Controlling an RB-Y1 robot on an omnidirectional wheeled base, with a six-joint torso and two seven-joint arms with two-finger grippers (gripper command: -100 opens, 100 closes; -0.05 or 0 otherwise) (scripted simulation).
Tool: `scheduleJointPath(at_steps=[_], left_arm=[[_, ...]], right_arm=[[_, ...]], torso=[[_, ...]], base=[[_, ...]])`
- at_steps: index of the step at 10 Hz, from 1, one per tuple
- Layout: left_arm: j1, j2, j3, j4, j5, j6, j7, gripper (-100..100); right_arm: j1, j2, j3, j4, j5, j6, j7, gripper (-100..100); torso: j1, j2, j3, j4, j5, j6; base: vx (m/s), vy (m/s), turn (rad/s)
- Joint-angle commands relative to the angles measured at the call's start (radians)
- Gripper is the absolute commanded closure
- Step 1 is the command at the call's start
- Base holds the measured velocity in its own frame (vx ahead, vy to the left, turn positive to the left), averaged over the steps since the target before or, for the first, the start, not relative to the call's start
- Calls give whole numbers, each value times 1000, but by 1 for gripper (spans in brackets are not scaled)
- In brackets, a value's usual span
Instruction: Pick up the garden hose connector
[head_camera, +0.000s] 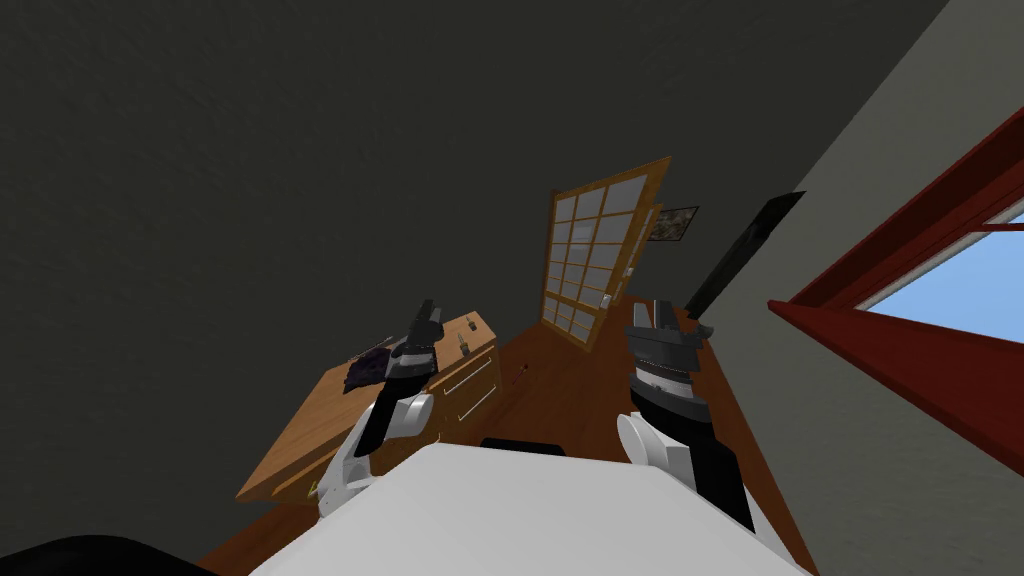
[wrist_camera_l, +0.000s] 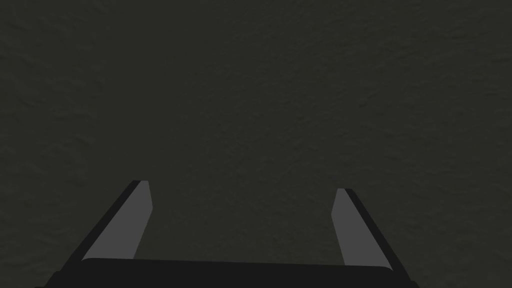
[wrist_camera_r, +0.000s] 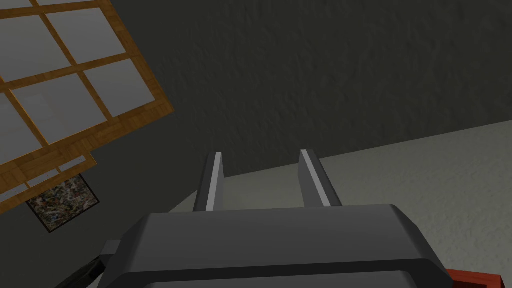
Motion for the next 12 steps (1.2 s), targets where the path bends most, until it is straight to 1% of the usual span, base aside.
scheduleJointPath(at_steps=[1,3,4,7,8,9,10,11,12], left_arm=[[-17,30,20,27,49,39,-49,-100],[-31,64,38,67,109,89,-107,-100],[-31,64,38,67,110,89,-115,-100],[-44,120,64,134,199,178,-214,-100],[-44,120,64,134,210,184,-222,-100],[-46,140,73,158,244,220,-259,-100],[-47,161,81,183,276,250,-285,-100],[-47,161,81,183,278,259,-296,-100],[-46,184,89,208,312,291,-332,-100]], right_arm=[[0,0,0,0,0,0,0,0],[0,0,0,0,0,0,0,0],[0,0,0,0,0,0,0,0],[0,0,0,0,0,0,0,0],[0,0,0,0,0,0,0,0],[0,0,0,0,0,0,0,0],[0,0,0,0,0,0,0,0],[0,0,0,0,0,0,0,0],[0,0,0,0,0,0,0,0]], torso=[[0,0,0,0,0,0],[-1,-2,-1,0,0,0],[-1,-3,-2,-1,0,0],[1,-3,-2,-1,0,0],[0,-4,-2,-1,0,0],[1,-5,-3,-1,0,0],[1,-5,-3,-1,0,0],[1,-6,-3,-1,0,0],[2,-6,-3,-1,0,0]], base=[[-22,-90,81],[-1,-104,96],[4,-62,31],[11,-74,58],[33,-79,31],[38,-70,27],[47,-80,50],[37,-54,27],[44,-48,20]])
